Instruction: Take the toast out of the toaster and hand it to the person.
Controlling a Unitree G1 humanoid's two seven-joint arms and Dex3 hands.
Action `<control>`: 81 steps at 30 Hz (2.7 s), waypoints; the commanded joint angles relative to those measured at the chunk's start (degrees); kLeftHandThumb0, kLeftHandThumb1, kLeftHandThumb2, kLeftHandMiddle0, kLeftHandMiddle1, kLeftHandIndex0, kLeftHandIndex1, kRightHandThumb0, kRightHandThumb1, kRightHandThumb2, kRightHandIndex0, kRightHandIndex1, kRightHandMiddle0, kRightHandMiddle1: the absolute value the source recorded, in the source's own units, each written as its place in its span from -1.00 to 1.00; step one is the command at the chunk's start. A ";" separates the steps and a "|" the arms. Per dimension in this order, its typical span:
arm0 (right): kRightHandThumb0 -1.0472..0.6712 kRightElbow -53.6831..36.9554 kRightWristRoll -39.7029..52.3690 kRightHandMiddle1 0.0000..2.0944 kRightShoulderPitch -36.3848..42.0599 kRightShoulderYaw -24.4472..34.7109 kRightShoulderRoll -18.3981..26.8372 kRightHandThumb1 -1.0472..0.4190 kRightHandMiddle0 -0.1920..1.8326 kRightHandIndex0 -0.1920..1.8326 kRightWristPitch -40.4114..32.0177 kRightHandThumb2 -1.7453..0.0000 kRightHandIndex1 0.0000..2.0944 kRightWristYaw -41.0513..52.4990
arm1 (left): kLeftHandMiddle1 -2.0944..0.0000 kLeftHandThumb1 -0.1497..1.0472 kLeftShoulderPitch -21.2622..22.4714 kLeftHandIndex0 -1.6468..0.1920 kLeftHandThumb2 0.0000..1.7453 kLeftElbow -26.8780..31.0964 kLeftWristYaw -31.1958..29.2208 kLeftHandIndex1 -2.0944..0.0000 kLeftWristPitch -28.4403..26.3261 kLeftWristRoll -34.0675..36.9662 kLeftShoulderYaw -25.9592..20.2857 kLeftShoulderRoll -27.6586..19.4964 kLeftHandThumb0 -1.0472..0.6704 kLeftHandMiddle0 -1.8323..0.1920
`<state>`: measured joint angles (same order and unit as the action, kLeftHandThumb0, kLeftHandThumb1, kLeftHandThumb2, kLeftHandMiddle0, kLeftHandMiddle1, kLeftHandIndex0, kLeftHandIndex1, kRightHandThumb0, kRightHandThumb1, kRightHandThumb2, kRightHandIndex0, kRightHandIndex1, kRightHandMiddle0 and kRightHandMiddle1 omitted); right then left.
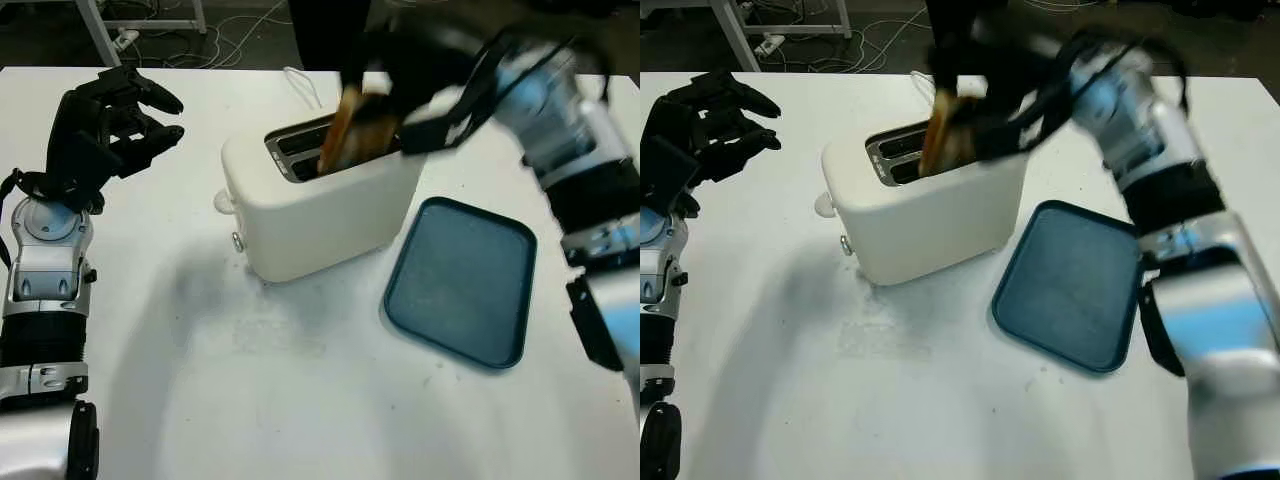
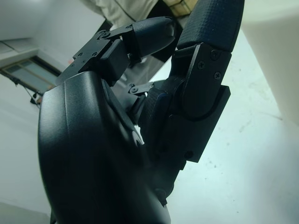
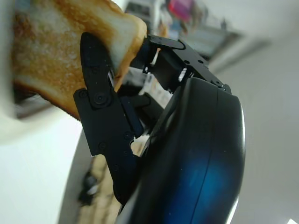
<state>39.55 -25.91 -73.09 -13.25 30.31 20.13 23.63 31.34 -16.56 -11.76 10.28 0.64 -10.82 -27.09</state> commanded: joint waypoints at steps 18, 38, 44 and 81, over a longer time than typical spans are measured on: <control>-0.30 15.14 8.70 0.47 0.60 12.49 5.37 -0.83 -0.18 0.19 -3.99 0.47 0.67 -13.66 | -0.08 0.79 -0.98 0.07 -0.82 -0.16 0.51 -0.08 0.37 -0.05 -0.07 0.27 -1.00 0.01; -0.01 27.49 19.63 0.67 11.82 20.64 -3.31 -0.83 -0.24 0.06 -6.12 0.40 0.67 -24.76 | -0.07 0.79 -0.99 0.05 -0.83 -0.81 0.76 -0.07 0.24 0.07 -0.14 0.79 -1.00 0.00; 0.05 25.93 24.19 0.67 12.27 23.49 -6.40 -0.83 -0.35 -0.02 -10.17 0.29 0.67 -23.32 | -0.06 0.79 -0.92 0.04 -0.85 -1.51 0.11 -0.05 0.70 0.84 -0.50 1.00 -1.00 -0.01; 0.12 29.73 23.31 0.67 10.88 21.88 -7.64 -0.83 -0.38 -0.04 -11.05 0.38 0.67 -29.07 | -0.04 0.79 -0.26 0.02 -0.85 -1.32 -0.28 -0.04 -0.05 0.28 -0.14 0.99 -1.00 -0.02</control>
<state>69.56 -1.99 -61.81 8.92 22.01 7.81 -4.80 31.15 -17.75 -11.78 10.20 0.70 -11.20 -26.06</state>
